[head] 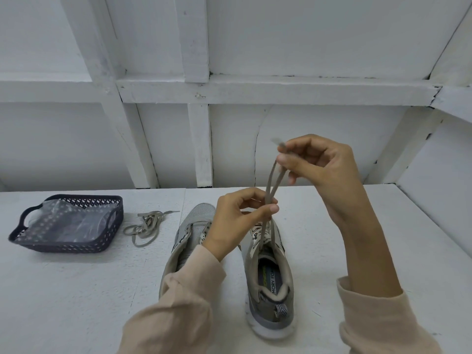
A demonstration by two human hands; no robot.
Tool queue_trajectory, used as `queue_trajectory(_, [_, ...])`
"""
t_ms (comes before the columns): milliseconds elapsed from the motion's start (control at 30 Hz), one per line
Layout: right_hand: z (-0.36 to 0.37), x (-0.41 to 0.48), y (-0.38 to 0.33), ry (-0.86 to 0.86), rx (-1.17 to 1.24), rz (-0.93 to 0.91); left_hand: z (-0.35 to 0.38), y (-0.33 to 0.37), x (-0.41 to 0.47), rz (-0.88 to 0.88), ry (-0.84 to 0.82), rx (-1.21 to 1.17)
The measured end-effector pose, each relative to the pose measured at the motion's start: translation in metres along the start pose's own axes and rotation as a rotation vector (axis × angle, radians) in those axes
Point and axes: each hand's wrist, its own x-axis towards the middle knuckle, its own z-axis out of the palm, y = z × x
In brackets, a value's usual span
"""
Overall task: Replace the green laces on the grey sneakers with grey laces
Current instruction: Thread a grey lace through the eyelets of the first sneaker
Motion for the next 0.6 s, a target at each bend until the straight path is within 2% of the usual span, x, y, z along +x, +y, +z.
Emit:
queue_trajectory(167, [-0.005,0.006,0.014,0.131,0.021,0.021,-0.001,-0.004,-0.001,-0.058,0.046,-0.095])
queue_trajectory(400, [-0.021,0.007,0.049,0.259,-0.181,0.091,-0.007,-0.004,0.0,-0.123,0.137,-0.186])
queue_trajectory(467, [-0.025,0.005,0.055,0.255,-0.204,0.124,-0.009,-0.005,0.0,-0.123,0.144,-0.193])
queue_trajectory(600, [-0.03,-0.004,0.063,0.145,-0.137,0.249,-0.01,-0.005,0.001,-0.116,0.114,-0.24])
